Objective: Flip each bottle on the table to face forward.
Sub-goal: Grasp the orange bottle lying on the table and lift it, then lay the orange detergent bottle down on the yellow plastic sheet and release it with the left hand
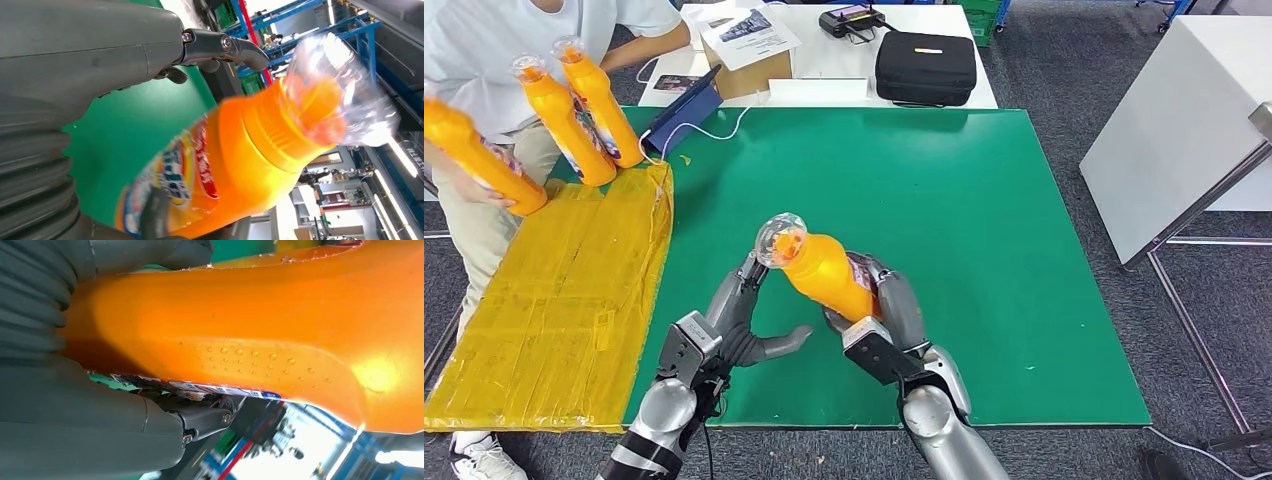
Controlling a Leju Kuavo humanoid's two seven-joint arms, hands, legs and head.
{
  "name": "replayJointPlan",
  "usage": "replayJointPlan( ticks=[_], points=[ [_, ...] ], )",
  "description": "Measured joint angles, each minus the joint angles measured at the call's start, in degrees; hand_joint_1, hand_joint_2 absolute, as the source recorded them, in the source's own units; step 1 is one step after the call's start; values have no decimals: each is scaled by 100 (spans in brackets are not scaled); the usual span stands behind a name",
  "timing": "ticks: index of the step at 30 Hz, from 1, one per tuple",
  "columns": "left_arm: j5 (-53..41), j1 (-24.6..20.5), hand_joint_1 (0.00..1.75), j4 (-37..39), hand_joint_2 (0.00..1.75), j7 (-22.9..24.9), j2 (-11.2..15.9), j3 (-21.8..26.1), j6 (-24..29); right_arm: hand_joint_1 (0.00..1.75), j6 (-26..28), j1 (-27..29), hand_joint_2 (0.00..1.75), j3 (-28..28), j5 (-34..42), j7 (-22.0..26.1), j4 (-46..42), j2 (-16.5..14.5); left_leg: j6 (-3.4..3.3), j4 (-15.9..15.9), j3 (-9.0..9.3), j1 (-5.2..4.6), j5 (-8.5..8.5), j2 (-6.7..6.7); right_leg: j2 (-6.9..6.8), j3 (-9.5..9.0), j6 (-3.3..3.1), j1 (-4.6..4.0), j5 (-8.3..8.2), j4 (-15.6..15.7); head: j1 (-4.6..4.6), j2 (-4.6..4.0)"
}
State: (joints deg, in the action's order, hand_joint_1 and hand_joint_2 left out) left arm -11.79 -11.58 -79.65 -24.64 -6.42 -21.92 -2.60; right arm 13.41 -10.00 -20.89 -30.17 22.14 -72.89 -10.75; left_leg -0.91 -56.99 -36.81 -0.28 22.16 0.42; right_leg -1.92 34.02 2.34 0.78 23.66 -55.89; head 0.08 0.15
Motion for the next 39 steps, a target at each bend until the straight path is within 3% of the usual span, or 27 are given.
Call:
replayJointPlan(
  ticks=[10, 11, 14, 15, 20, 29, 30, 34, 35, 39],
  points=[
    [168, -197, 0, 372, 175, 11, -61, 3, -7, 175, -31, -159, 175, -570, 150, 237, 356, -214, 0, 0, 0, 0, 0, 0, 0, 1, 0, 0, 0, 0, -1, 0],
    [190, -207, 32, 395, 175, 10, -65, 3, -12, 175, -30, -168, 175, -589, 158, 239, 377, -218, 0, 0, -1, 0, 0, 0, 0, 1, 0, 0, 0, 0, 0, 0],
    [494, -227, 163, 456, 175, -57, -88, 21, -70, 174, -31, -208, 175, -663, 201, 241, 440, -226, 0, 0, -2, 0, 0, 0, 0, 1, 0, 0, 0, -1, 0, 0],
    [659, -225, 175, 467, 175, -92, -102, 38, -91, 174, -28, -228, 175, -693, 219, 240, 467, -235, 0, 0, -2, 0, 0, 1, 0, 2, 0, 0, 0, -1, 0, 0],
    [1333, -138, 175, 470, 175, -161, -185, 202, -105, 175, 53, -369, 175, -813, 330, 242, 677, -288, 0, 0, -3, 0, 0, 1, 0, 4, 0, 0, 0, 0, 0, 0],
    [1644, -4, 175, 426, 175, -180, -215, 344, -34, 168, 105, -440, 175, -890, 386, 251, 893, -314, 0, 0, -4, 0, 0, 2, 0, 7, 0, 0, 0, 0, -1, 0],
    [1669, 8, 175, 416, 175, -185, -217, 349, -14, 157, 111, -449, 175, -898, 388, 250, 910, -314, 0, 0, -4, 0, 0, 2, 1, 7, 0, 0, 0, 0, -1, 0],
    [1711, 57, 175, 355, 175, -232, -231, 356, 156, 11, 190, -476, 175, -935, 391, 245, 971, -315, 0, 0, -5, 0, 0, 2, 1, 8, 0, 0, 0, 0, -1, 0],
    [1684, 66, 175, 331, 175, -260, -235, 357, 236, 0, 221, -476, 175, -945, 392, 246, 981, -315, 0, 0, -5, 0, 0, 2, 1, 8, 0, 0, 0, 0, -1, 0],
    [1363, 55, 175, 174, 175, -484, -255, 435, 879, 0, 381, -418, 175, -940, 401, 266, 996, -284, 0, 0, -5, 0, 0, 0, 0, 8, 0, 0, 0, 0, 1, 0]
  ],
)
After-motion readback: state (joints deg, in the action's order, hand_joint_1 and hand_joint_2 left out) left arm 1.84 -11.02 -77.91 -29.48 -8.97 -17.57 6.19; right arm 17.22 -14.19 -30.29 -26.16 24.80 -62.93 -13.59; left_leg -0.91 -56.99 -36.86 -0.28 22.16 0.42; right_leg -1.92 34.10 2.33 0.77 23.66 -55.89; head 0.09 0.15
